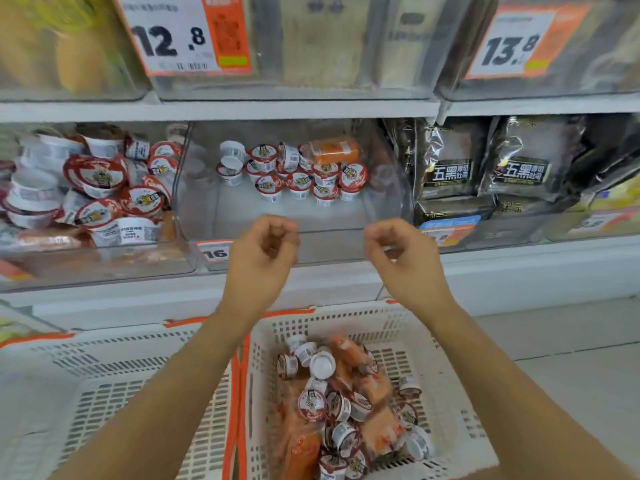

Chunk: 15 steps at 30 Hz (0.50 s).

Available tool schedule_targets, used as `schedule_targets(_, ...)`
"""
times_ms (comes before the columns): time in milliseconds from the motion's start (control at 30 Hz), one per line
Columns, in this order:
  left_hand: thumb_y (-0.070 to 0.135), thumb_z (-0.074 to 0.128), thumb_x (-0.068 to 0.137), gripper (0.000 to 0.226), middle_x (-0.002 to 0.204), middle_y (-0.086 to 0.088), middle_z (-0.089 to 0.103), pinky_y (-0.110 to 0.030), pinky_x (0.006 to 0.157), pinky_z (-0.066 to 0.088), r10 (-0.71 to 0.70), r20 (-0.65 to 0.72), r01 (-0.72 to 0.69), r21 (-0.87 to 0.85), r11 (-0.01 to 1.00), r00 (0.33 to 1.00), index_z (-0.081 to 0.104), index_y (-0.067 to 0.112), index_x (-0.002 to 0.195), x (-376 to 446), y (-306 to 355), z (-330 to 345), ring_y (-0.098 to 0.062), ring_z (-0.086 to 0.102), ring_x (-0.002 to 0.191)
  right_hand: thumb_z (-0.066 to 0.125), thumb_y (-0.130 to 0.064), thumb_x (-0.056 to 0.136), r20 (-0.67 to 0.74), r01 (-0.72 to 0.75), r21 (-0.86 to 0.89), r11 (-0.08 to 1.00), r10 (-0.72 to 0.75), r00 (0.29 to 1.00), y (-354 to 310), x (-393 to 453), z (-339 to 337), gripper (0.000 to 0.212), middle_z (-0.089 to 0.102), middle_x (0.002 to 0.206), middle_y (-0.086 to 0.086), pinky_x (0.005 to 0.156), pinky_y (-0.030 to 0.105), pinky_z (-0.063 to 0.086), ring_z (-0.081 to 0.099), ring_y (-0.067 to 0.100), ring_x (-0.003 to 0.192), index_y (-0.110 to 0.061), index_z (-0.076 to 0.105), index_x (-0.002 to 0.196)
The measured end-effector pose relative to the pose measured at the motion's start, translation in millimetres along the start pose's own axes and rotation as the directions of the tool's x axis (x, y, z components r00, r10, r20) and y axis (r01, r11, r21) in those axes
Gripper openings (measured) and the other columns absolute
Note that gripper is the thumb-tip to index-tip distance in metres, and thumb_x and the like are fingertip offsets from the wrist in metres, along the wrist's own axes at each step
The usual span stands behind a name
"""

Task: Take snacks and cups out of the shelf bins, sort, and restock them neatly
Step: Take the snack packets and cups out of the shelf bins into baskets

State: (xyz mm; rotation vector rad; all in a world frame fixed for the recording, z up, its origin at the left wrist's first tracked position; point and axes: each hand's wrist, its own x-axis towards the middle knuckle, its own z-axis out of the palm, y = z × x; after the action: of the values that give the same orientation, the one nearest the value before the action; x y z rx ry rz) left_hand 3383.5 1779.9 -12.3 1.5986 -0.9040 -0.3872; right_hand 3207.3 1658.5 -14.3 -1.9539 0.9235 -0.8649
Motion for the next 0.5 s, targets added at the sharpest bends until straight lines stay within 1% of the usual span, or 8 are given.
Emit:
schedule_targets(100,0.009,0.066,0.090,0.011,0.078,0.005,0.064,-0.020,0.065,0.050,0.011,-0.018,-0.009,0.121,0.993,1.000,0.061,0.016,0.098,64,5,-6,-0.005,0.059,0.067,0.073,-0.011,0.086,0.089,0.138,-0.157,0.978,-0.125,0.988,-17,59,13,0.031,0.056,0.111,-0.001,0.086,0.020,0.051,0.061,0.013,0.102,-0.018,0.066,0.116)
schedule_targets(167,0.017,0.071,0.087,0.019,0.084,0.004,0.062,-0.028,0.078,0.051,-0.105,0.041,0.092,0.243,0.966,0.994,0.060,0.016,0.103,102,-6,-7,-0.010,0.061,0.078,0.077,-0.016,0.083,0.227,0.136,-0.296,0.945,-0.069,0.971,-19,96,27,0.054,0.048,0.117,-0.004,0.107,0.032,0.042,0.046,0.022,0.124,-0.020,0.058,0.133)
schedule_targets(233,0.023,0.074,0.086,0.034,0.101,-0.002,0.061,-0.028,0.089,0.047,-0.190,0.115,0.130,0.397,0.909,0.975,0.060,0.013,0.116,128,-15,-6,-0.021,0.062,0.100,0.081,-0.026,0.076,0.298,0.107,-0.409,0.906,0.021,0.954,-18,128,44,0.081,0.043,0.126,-0.007,0.118,0.045,0.027,0.028,0.035,0.137,-0.028,0.043,0.147)
schedule_targets(267,0.025,0.075,0.085,0.042,0.112,-0.005,0.062,-0.028,0.093,0.045,-0.193,0.143,0.104,0.475,0.874,0.971,0.059,0.012,0.122,137,-19,-4,-0.024,0.060,0.112,0.083,-0.035,0.070,0.296,0.094,-0.471,0.877,0.057,0.954,-14,143,53,0.095,0.037,0.139,0.001,0.121,0.052,0.020,0.019,0.041,0.142,-0.035,0.034,0.151)
schedule_targets(300,0.026,0.075,0.084,0.049,0.124,-0.008,0.060,-0.030,0.099,0.042,-0.172,0.157,0.063,0.535,0.843,0.973,0.058,0.012,0.128,146,-22,-2,-0.027,0.055,0.122,0.085,-0.042,0.064,0.289,0.086,-0.530,0.844,0.084,0.954,-11,158,60,0.108,0.024,0.152,0.010,0.122,0.057,0.013,0.009,0.047,0.146,-0.040,0.026,0.153)
schedule_targets(367,0.029,0.078,0.081,0.063,0.143,-0.012,0.044,-0.036,0.110,0.035,-0.113,0.153,-0.004,0.611,0.792,0.982,0.053,0.018,0.137,161,-27,2,-0.034,0.038,0.135,0.091,-0.049,0.056,0.288,0.059,-0.620,0.782,0.158,0.944,0,182,71,0.127,0.001,0.162,0.016,0.121,0.059,0.005,-0.007,0.049,0.149,-0.043,0.013,0.156)
schedule_targets(433,0.034,0.083,0.074,0.080,0.153,-0.011,0.029,-0.041,0.117,0.027,-0.079,0.164,-0.050,0.661,0.749,0.983,0.044,0.024,0.144,179,-35,4,-0.036,0.023,0.141,0.093,-0.055,0.048,0.301,0.058,-0.690,0.721,0.213,0.929,7,197,76,0.138,0.003,0.162,0.012,0.121,0.057,0.011,-0.003,0.047,0.150,-0.044,0.007,0.156)
schedule_targets(500,0.039,0.087,0.068,0.099,0.161,-0.010,0.016,-0.048,0.121,0.020,-0.096,0.206,-0.084,0.720,0.689,0.974,0.033,0.030,0.151,195,-48,7,-0.037,0.010,0.147,0.093,-0.058,0.048,0.306,0.090,-0.751,0.654,0.224,0.925,11,204,77,0.136,0.015,0.158,0.009,0.116,0.057,0.028,0.010,0.045,0.146,-0.048,0.009,0.154)
